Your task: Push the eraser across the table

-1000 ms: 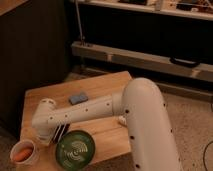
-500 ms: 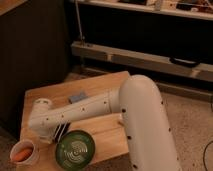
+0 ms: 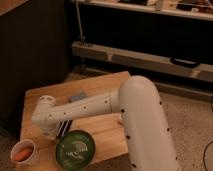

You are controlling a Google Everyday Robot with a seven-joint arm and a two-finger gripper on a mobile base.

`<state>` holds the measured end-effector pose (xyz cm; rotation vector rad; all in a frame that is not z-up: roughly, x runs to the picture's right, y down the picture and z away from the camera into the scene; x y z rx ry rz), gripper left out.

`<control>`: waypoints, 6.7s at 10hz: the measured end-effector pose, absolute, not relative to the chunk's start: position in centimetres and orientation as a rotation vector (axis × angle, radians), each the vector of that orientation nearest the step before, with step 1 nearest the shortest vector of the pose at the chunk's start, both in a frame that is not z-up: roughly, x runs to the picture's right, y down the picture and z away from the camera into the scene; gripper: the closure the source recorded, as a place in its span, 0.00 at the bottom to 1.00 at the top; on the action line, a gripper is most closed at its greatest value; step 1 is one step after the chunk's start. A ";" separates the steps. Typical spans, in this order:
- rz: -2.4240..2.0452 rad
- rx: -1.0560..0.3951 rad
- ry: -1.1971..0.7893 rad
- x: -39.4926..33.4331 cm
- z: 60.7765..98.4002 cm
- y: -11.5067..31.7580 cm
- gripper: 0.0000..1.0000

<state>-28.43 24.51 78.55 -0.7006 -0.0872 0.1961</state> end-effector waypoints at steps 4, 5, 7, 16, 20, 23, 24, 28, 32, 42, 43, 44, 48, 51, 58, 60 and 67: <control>0.252 -0.635 0.013 -24.5 80.5 21.8 0.85; 0.275 -0.621 0.046 -23.2 81.1 21.0 0.85; 0.322 -0.602 0.086 -20.7 81.9 19.7 0.85; 0.413 -0.571 0.036 -20.3 84.4 17.5 0.85; 0.300 -0.596 -0.075 -31.7 85.4 16.2 0.85; 0.255 -0.592 -0.099 -36.1 87.4 14.9 0.85; 0.261 -0.589 -0.100 -36.3 87.8 14.4 0.85; 0.307 -0.543 -0.137 -32.7 88.1 12.5 0.85; 0.339 -0.534 -0.109 -28.6 89.7 10.4 0.85; 0.410 -0.513 0.024 -20.9 88.3 10.9 0.85; 0.416 -0.515 0.037 -19.9 88.2 11.4 0.85; 0.419 -0.518 0.043 -19.4 88.3 11.5 0.85; 0.357 -0.542 0.010 -23.1 88.8 11.6 0.85; 0.275 -0.582 -0.010 -27.4 88.8 12.4 0.85; 0.376 -0.585 0.079 -18.5 88.3 14.4 0.85; 0.446 -0.543 0.120 -14.6 87.9 13.8 0.85; 0.637 -0.379 0.228 -4.5 86.3 9.6 0.85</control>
